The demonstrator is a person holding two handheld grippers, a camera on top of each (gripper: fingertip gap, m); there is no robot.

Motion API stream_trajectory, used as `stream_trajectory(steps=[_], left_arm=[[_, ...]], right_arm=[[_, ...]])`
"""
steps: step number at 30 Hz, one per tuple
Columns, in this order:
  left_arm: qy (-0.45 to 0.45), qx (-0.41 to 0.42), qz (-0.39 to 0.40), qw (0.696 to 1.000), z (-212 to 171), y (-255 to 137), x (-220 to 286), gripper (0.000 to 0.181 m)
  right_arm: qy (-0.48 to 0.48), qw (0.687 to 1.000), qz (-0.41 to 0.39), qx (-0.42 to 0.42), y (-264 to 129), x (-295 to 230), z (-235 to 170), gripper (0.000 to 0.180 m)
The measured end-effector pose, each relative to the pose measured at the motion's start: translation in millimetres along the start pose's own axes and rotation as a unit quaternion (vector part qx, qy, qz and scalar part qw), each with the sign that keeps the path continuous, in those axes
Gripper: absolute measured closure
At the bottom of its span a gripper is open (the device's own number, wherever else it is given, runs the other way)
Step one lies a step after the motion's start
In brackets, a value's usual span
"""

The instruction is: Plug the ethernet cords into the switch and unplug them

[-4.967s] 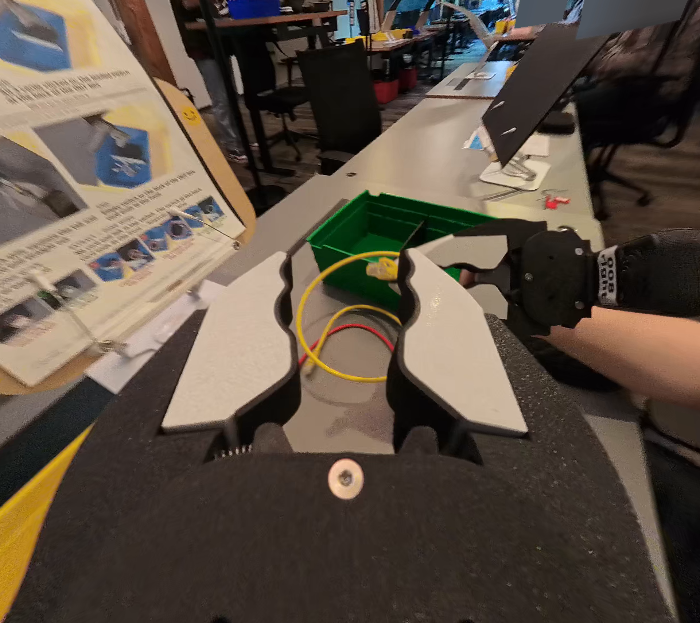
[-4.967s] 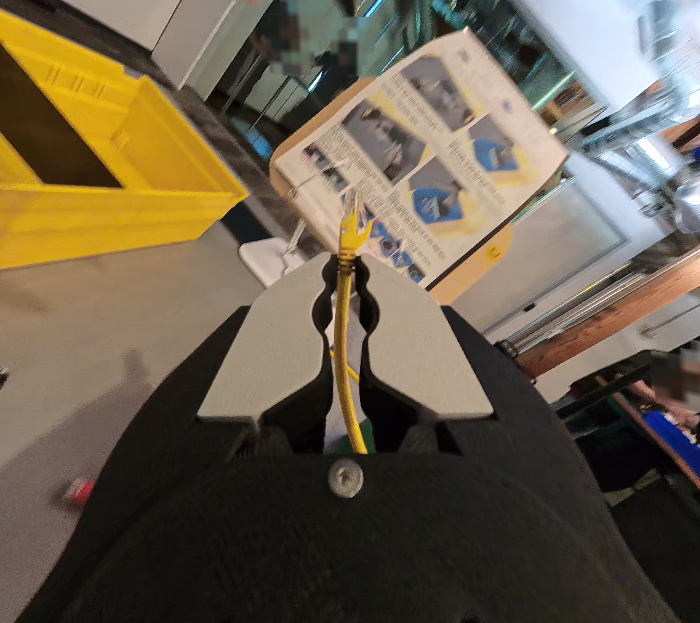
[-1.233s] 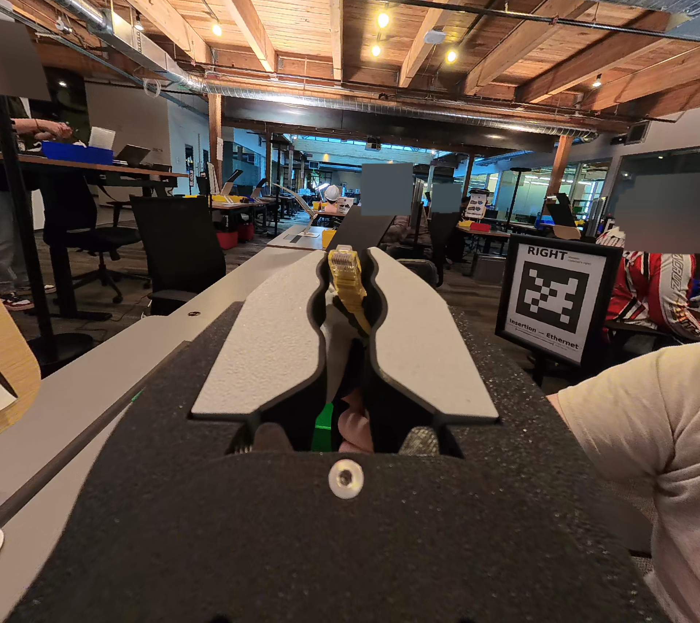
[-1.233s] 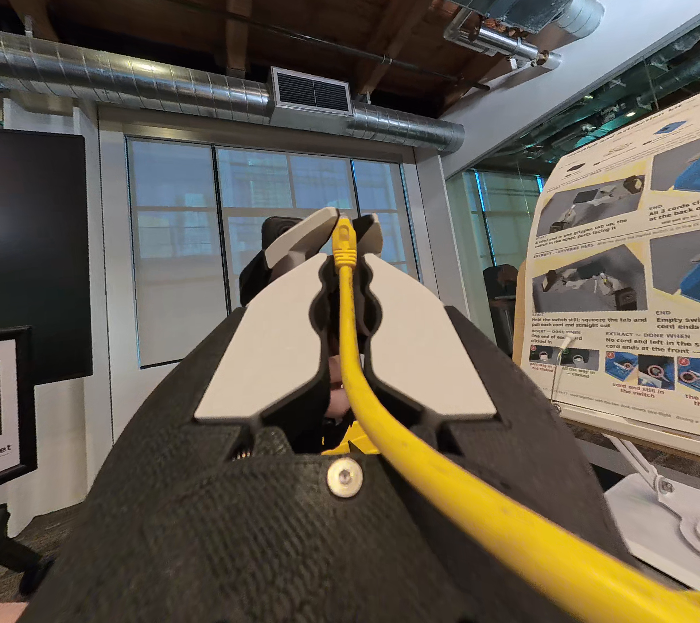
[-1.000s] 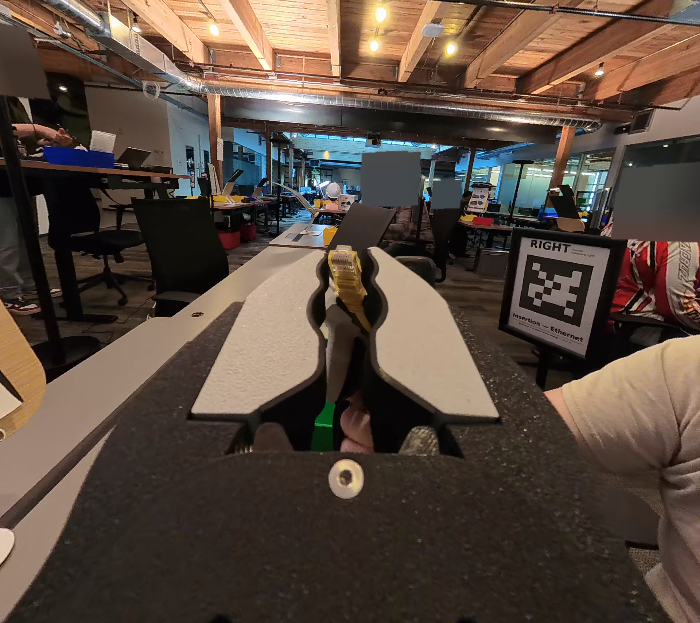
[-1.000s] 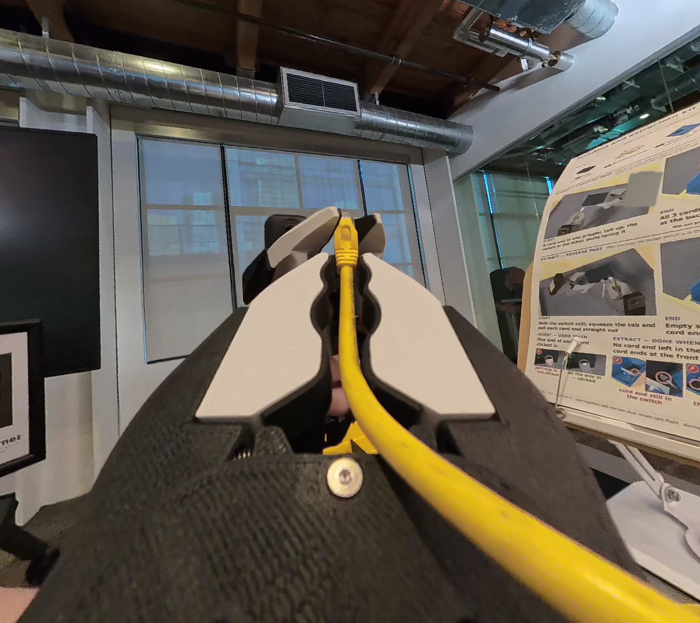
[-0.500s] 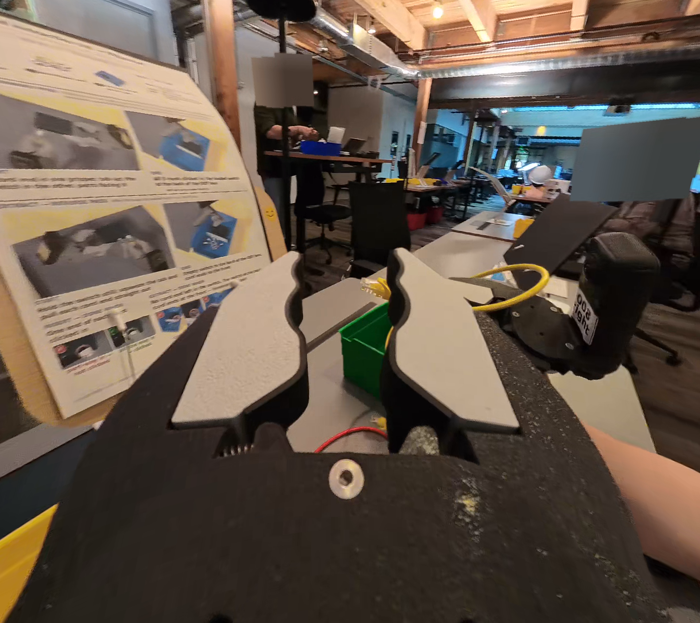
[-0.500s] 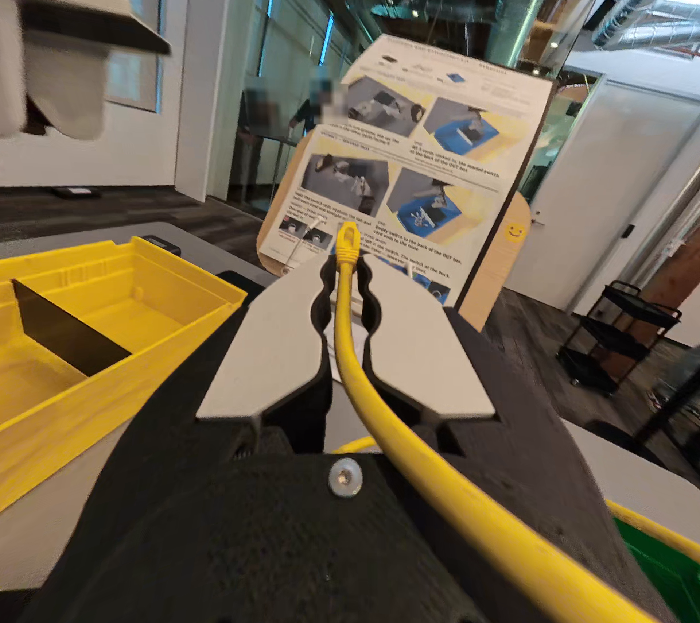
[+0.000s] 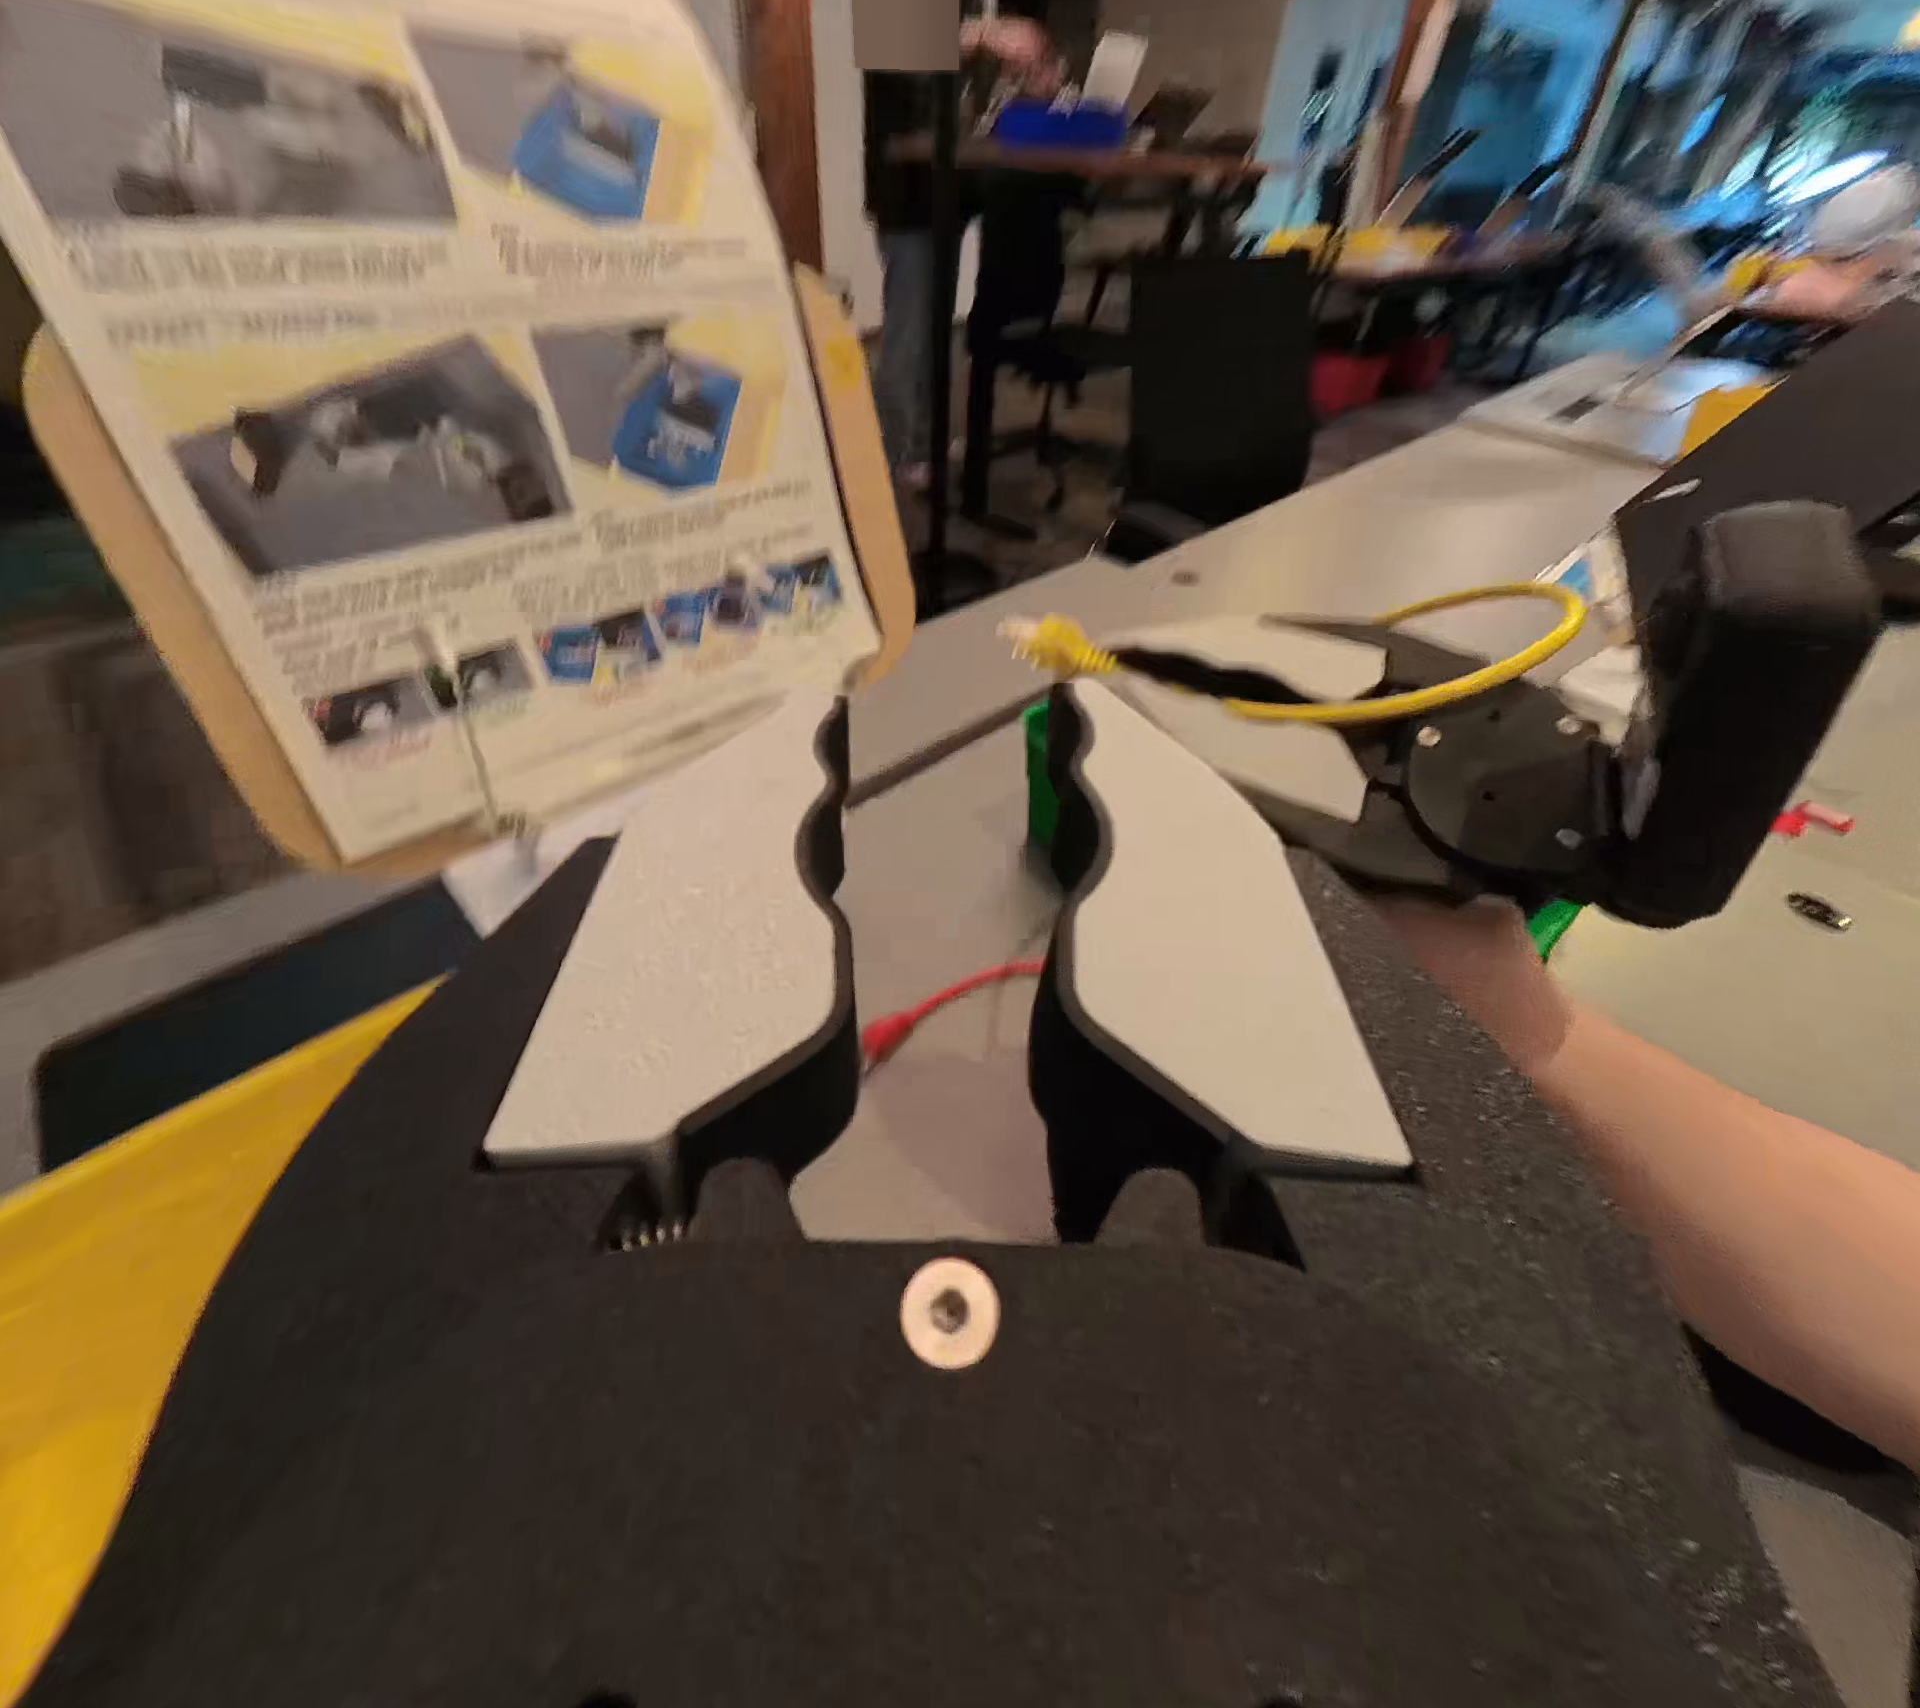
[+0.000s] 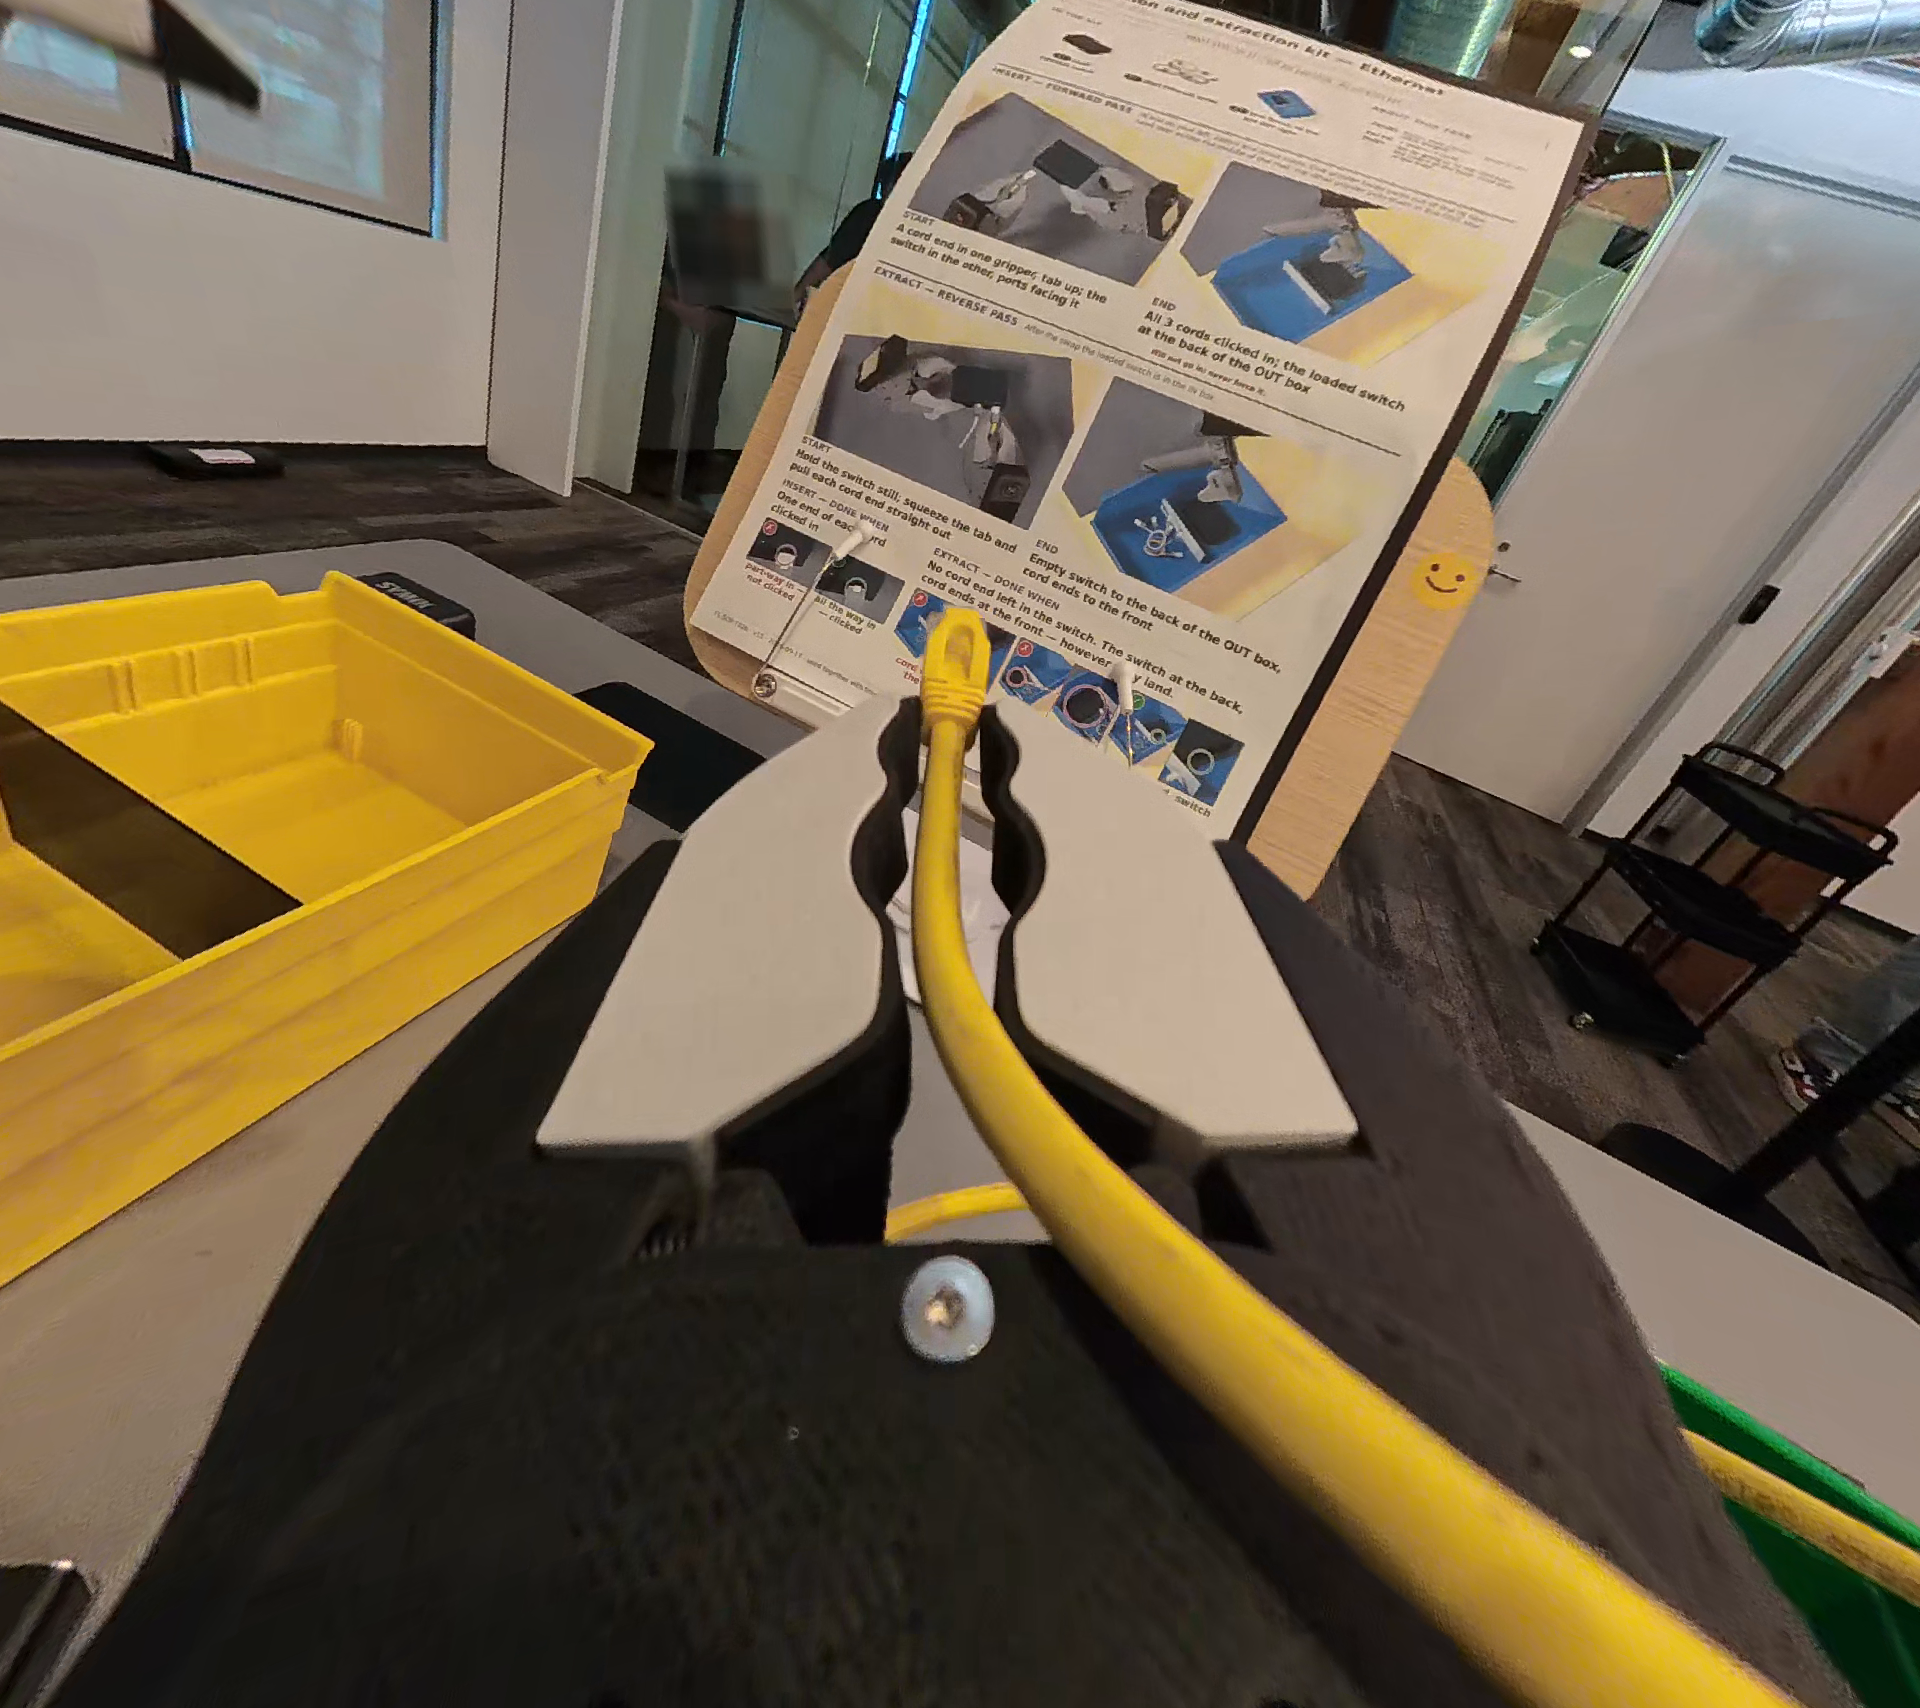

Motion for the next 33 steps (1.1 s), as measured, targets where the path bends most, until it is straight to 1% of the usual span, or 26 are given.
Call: stream_trajectory(steps=[2, 3, 5, 6, 7, 9, 11, 14, 16, 19, 22, 24, 25, 27, 29, 30, 31, 33], left_arm=[[-0.005, -0.078, 0.009, 0.997, -12, -2, 13, 0.144], [-0.01, -0.096, 0.004, 0.995, -16, -6, 23, 0.141], [-0.015, -0.122, 0.003, 0.992, -28, -19, 44, 0.141], [-0.011, -0.14, 0.019, 0.99, -39, -28, 52, 0.141], [0.0, -0.175, 0.041, 0.984, -56, -37, 60, 0.141], [0.009, -0.26, 0.085, 0.962, -96, -54, 72, 0.135], [-0.017, -0.33, 0.089, 0.94, -135, -64, 89, 0.131], [-0.076, -0.392, 0.069, 0.914, -177, -57, 107, 0.128], [-0.098, -0.43, 0.078, 0.894, -196, -48, 110, 0.127], [-0.074, -0.472, 0.142, 0.867, -213, -35, 104, 0.128], [-0.055, -0.511, 0.188, 0.837, -225, -25, 100, 0.113], [-0.078, -0.534, 0.175, 0.823, -235, -16, 105, 0.103], [-0.09, -0.543, 0.174, 0.816, -240, -13, 105, 0.101], [-0.11, -0.572, 0.188, 0.791, -251, -13, 101, 0.097], [-0.131, -0.597, 0.189, 0.769, -263, -12, 100, 0.095], [-0.145, -0.604, 0.177, 0.763, -267, -9, 102, 0.096], [-0.159, -0.601, 0.172, 0.764, -267, -6, 102, 0.098], [-0.156, -0.612, 0.163, 0.758, -266, -4, 102, 0.103]], right_arm=[[0.003, 1.0, 0.011, 0.006, -1, 3, 3, 0.168], [0.006, 1.0, 0.013, 0.008, -3, 7, 4, 0.168], [0.015, 1.0, 0.022, 0.013, -5, 16, 9, 0.167], [0.025, 0.999, 0.023, 0.014, -7, 21, 10, 0.167], [0.039, 0.999, 0.026, 0.018, -9, 27, 13, 0.167], [0.067, 0.997, 0.03, 0.021, -11, 37, 16, 0.167], [0.088, 0.995, 0.035, 0.023, -14, 45, 17, 0.167], [0.101, 0.994, 0.037, 0.027, -17, 52, 18, 0.167], [0.094, 0.994, 0.043, 0.025, -19, 51, 20, 0.167], [0.089, 0.994, 0.053, 0.036, -25, 48, 28, 0.167], [0.098, 0.992, 0.069, 0.045, -30, 45, 35, 0.167], [0.096, 0.991, 0.078, 0.049, -33, 43, 39, 0.167], [0.093, 0.991, 0.08, 0.051, -34, 41, 41, 0.167], [0.086, 0.991, 0.086, 0.057, -36, 39, 44, 0.167], [0.079, 0.991, 0.092, 0.058, -37, 37, 45, 0.167], [0.075, 0.991, 0.094, 0.059, -38, 36, 46, 0.167], [0.072, 0.991, 0.095, 0.059, -38, 36, 46, 0.167], [0.071, 0.991, 0.098, 0.061, -38, 36, 46, 0.167]])
Point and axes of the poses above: each gripper's, where its closed fingertips meet, y out along the fingers, z out of its top, x = y × z across the jaws, the point moved 5 cm from there along -y, back along the fingers, and after that the axes turned 8 degrees about y, right-handed, at the moved point
